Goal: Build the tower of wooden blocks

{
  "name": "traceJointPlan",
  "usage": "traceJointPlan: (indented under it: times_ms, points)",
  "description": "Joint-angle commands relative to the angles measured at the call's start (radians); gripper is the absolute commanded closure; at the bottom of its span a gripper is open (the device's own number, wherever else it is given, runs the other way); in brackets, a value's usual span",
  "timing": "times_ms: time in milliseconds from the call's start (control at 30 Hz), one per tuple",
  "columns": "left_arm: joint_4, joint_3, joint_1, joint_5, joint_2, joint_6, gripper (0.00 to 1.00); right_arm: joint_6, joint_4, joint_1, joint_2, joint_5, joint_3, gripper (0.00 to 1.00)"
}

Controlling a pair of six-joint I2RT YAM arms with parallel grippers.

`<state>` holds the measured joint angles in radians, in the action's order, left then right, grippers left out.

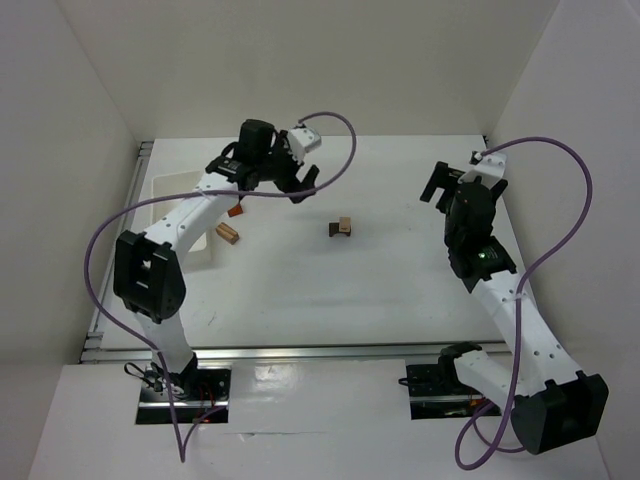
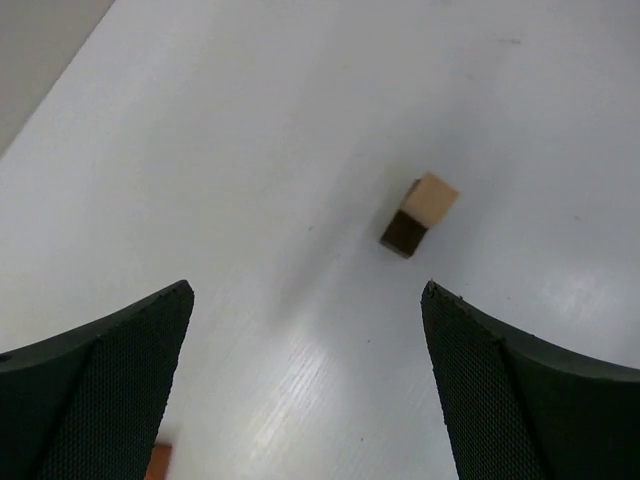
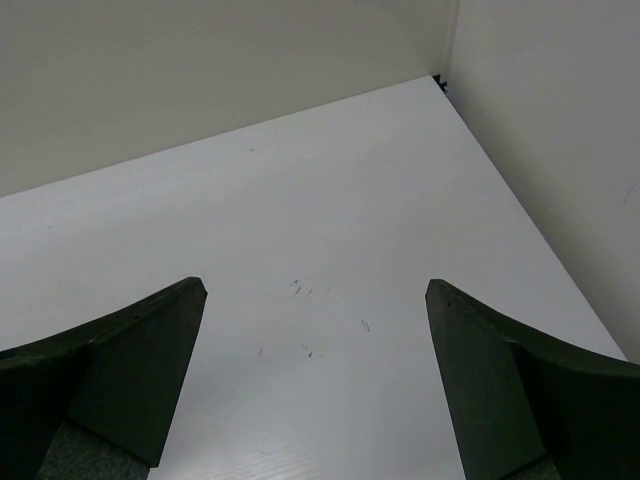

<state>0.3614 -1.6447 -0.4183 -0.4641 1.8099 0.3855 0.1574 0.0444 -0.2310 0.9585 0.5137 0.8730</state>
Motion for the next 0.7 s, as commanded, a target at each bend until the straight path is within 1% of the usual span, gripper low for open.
traceJointPlan:
  times_ms: [0, 33, 67, 100, 133, 167, 200, 233, 300, 333, 367, 467, 567, 600, 667]
  points:
    - [-0.07, 0.036, 0.094, 0.316, 0.006, -0.422, 0.0, -0.013, -0.058, 0.004, 0.034, -0.047, 0.018, 0.0]
    - [-0.037, 0.014, 0.12, 0.317, 0.032, -0.477, 0.0, -0.013, -0.049, 0.004, 0.049, -0.047, 0.029, 0.0]
    - [-0.01, -0.033, 0.142, 0.411, 0.055, -0.531, 0.0, -0.013, -0.049, 0.004, 0.066, -0.032, 0.04, 0.0]
    - [0.023, -0.061, 0.174, 0.465, 0.109, -0.597, 0.0, -0.013, -0.035, 0.004, 0.083, -0.02, 0.04, 0.0]
    - [0.048, -0.084, 0.183, 0.51, 0.138, -0.614, 0.0, -0.013, -0.035, 0.004, 0.117, -0.02, 0.053, 0.0]
    - [0.097, -0.139, 0.184, 0.625, 0.17, -0.638, 0.0, -0.013, -0.022, 0.004, 0.131, -0.008, 0.067, 0.0]
    - [0.129, -0.176, 0.208, 0.649, 0.207, -0.669, 0.0, -0.001, -0.011, 0.004, 0.143, -0.007, 0.067, 0.0]
    - [0.155, -0.211, 0.222, 0.65, 0.279, -0.694, 0.0, -0.001, -0.011, 0.004, 0.152, -0.007, 0.067, 0.0]
    - [0.224, -0.317, 0.269, 0.604, 0.345, -0.756, 0.08, -0.001, -0.011, 0.004, 0.163, -0.007, 0.077, 0.0]
    - [0.225, -0.337, 0.28, 0.604, 0.371, -0.775, 0.1, -0.001, -0.011, 0.004, 0.163, -0.007, 0.077, 0.0]
    - [0.225, -0.351, 0.28, 0.604, 0.409, -0.775, 0.1, -0.001, -0.011, 0.004, 0.163, 0.002, 0.077, 0.0]
    - [0.202, -0.362, 0.289, 0.604, 0.442, -0.766, 0.12, -0.013, -0.011, 0.004, 0.154, 0.012, 0.077, 0.0]
    - [0.191, -0.362, 0.289, 0.653, 0.453, -0.755, 0.17, -0.013, 0.0, 0.004, 0.154, 0.022, 0.067, 0.0]
    - [0.179, -0.353, 0.289, 0.683, 0.462, -0.755, 0.17, -0.013, 0.0, 0.004, 0.154, 0.022, 0.067, 0.0]
    - [0.169, -0.353, 0.299, 0.693, 0.473, -0.722, 0.19, -0.013, 0.009, 0.004, 0.154, 0.031, 0.067, 0.0]
